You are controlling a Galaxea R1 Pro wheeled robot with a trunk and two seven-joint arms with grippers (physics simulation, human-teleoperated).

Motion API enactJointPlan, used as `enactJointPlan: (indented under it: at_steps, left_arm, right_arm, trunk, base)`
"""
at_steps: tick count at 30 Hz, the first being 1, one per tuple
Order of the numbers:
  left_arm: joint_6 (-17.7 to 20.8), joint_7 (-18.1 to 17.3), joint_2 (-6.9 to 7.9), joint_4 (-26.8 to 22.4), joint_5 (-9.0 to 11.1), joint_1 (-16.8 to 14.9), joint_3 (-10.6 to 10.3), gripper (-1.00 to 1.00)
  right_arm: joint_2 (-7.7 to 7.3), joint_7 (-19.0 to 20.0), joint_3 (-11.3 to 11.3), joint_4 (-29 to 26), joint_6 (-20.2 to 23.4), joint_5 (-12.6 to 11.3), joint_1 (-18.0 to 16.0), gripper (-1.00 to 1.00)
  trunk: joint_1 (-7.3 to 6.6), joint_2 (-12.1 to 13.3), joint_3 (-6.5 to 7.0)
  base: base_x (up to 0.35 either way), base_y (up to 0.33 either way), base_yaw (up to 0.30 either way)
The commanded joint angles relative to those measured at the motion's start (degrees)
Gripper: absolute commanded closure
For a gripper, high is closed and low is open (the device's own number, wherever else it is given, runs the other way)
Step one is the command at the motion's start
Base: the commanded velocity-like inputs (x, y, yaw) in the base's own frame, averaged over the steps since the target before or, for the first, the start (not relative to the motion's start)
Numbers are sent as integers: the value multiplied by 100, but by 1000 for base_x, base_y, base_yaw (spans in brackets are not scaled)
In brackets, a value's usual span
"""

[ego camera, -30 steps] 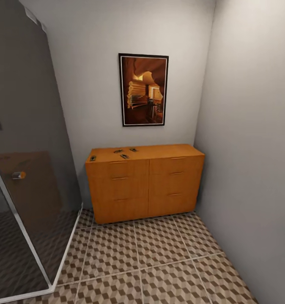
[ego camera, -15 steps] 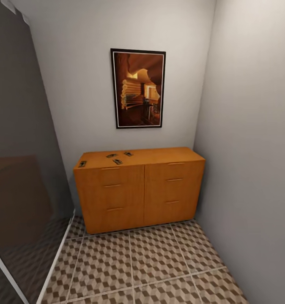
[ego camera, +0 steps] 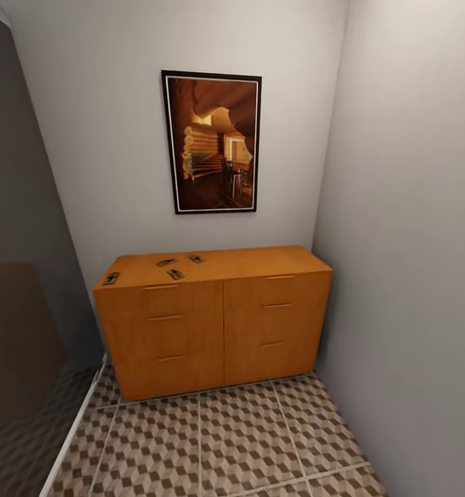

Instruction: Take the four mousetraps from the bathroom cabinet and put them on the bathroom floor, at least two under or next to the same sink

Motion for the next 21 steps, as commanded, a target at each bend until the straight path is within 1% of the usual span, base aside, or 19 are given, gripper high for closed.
enactJointPlan:
  at_steps: [1,14,21]
  left_arm:
    - [8,-4,1,-14,4,4,0,-100]
    - [8,-4,10,-14,12,4,0,-100]
    - [8,1,11,-14,18,4,17,-100]
  right_arm:
    - [0,-1,2,5,-19,1,-3,-100]
    - [0,-1,6,9,-19,3,-3,-100]
    - [0,-6,30,27,-19,19,-3,-100]
  trunk:
    - [3,-2,-5]
    - [3,-2,-5]
    - [3,-2,-5]
  base:
    - [308,-159,0]
    - [311,-144,0]
    - [326,-48,0]
